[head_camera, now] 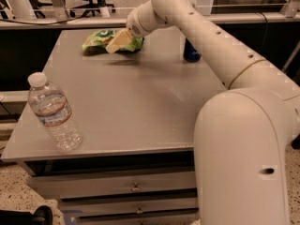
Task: Move green rice chip bag near water bottle
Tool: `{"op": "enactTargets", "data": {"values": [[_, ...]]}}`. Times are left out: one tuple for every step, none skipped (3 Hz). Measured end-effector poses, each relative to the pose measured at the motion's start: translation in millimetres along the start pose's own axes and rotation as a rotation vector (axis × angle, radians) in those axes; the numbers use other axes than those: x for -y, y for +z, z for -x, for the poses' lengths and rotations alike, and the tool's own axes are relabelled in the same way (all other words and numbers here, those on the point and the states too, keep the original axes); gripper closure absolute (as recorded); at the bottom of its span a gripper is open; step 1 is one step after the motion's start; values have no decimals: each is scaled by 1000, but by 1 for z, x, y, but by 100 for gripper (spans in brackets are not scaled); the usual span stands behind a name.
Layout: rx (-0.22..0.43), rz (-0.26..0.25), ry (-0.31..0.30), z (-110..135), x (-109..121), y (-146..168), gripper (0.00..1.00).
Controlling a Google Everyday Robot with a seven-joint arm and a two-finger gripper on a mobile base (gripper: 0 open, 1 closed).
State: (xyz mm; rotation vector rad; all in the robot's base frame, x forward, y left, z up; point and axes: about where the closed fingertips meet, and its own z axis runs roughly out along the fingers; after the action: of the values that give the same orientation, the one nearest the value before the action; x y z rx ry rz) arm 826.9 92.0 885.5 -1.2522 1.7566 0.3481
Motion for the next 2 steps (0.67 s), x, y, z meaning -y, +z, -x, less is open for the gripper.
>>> {"op": "enactTargets", "data": {"values": [[-27, 5, -6, -11, 2, 12, 16], [-41, 4, -13, -16, 2, 14, 40]]}}
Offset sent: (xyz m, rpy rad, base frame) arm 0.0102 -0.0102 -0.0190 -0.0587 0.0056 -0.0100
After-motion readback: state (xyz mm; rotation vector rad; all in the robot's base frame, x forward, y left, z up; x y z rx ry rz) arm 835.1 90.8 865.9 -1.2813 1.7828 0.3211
